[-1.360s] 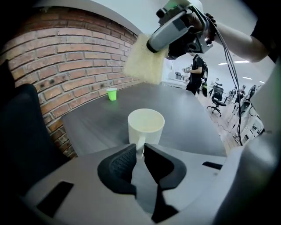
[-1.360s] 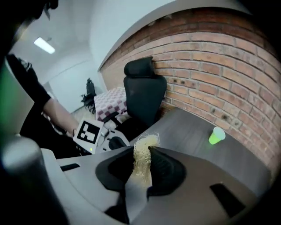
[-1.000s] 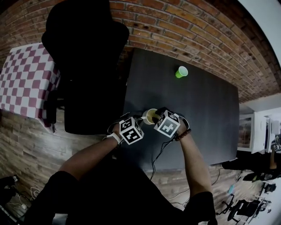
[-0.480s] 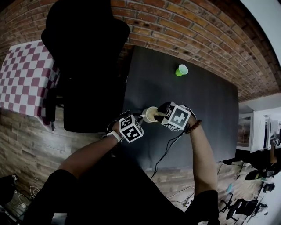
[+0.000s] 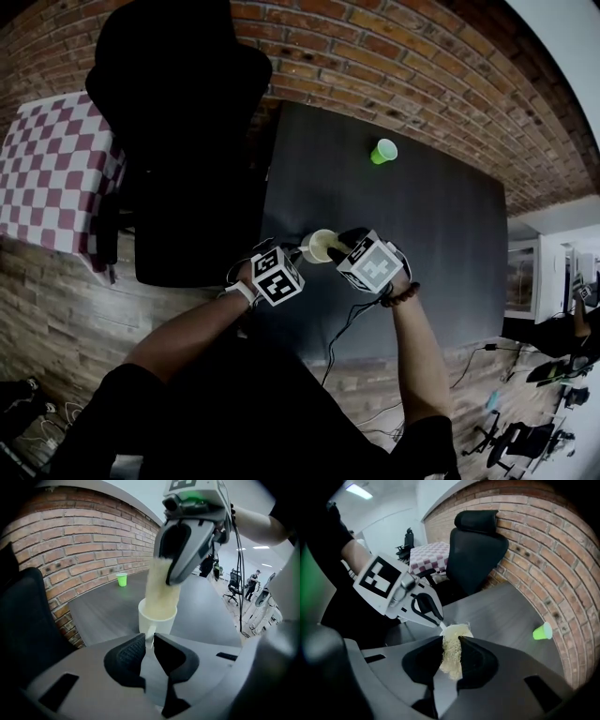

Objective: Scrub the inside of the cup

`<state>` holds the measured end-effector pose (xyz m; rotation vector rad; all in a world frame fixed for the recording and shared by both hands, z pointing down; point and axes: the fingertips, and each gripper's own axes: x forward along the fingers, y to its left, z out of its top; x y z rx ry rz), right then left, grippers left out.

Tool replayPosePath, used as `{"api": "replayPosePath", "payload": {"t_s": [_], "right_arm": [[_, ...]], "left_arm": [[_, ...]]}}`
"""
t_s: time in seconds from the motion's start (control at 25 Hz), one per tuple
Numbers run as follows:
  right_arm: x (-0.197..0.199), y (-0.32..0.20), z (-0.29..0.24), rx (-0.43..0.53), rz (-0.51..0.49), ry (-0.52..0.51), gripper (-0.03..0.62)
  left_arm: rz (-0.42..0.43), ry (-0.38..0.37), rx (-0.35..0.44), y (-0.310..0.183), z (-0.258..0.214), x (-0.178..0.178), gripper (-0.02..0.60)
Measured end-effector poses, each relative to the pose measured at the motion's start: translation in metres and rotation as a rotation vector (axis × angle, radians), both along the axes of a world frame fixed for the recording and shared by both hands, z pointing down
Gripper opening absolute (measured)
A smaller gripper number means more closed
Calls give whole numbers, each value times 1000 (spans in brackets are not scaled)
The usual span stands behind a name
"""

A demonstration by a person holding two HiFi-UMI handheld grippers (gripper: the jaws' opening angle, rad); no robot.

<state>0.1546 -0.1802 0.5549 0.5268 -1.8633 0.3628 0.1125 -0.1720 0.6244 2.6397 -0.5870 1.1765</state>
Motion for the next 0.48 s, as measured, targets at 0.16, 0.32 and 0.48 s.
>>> {"api": "replayPosePath", "payload": {"t_s": [0.16, 0.32, 0.48], "right_arm": [[-3, -2, 45, -12, 121, 45, 91], [-2, -6, 75, -40, 217, 95, 91], [3, -14, 79, -31, 214, 125, 91]], "left_arm": [[-4, -1, 3, 0, -1, -1, 67], [-7, -4, 5, -1, -1, 0, 67], [-5, -5, 11, -2, -2, 2, 67]]}}
